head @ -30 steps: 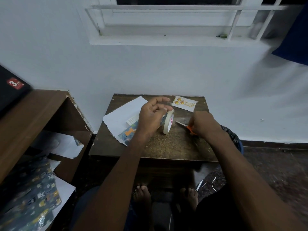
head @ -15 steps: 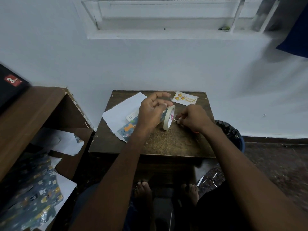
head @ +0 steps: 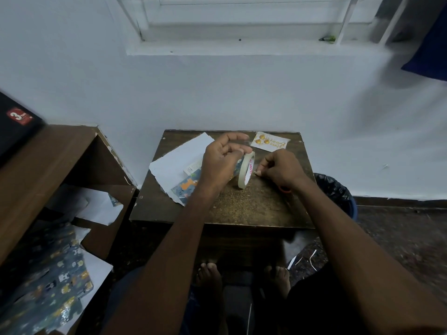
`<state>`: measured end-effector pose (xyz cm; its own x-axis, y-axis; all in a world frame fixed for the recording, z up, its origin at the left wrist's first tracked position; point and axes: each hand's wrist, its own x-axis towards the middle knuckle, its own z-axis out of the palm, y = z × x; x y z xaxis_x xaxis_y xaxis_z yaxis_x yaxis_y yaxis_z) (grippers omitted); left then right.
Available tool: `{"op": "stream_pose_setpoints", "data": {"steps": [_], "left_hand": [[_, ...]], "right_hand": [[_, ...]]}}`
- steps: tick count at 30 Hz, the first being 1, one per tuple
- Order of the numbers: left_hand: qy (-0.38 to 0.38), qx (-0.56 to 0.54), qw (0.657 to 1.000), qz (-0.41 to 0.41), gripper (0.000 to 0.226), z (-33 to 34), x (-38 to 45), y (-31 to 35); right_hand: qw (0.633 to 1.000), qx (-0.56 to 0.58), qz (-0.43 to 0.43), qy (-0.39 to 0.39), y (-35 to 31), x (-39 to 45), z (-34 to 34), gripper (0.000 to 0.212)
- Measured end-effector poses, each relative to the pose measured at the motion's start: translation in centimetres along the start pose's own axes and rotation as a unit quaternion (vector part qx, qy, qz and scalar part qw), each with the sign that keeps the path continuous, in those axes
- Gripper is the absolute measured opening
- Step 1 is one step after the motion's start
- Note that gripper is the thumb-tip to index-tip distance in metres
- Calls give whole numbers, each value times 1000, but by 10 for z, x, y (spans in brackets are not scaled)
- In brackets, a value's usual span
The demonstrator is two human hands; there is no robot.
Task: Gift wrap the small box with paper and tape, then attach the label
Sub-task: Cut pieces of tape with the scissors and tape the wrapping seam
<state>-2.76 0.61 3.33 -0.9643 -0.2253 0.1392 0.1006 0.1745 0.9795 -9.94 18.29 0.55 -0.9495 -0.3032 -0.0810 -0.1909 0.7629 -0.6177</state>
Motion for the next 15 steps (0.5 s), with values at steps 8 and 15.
{"op": "stream_pose_setpoints", "data": {"steps": [8,15], "left_hand": [[-1,-1,1000,-5,33,0,0,1],[7,-1,1000,-8,34,1,2,2]], "right_hand": [[1000,-24,11,5,-1,5,4,30],[993,62,22,94,-5,13,7,34]]}}
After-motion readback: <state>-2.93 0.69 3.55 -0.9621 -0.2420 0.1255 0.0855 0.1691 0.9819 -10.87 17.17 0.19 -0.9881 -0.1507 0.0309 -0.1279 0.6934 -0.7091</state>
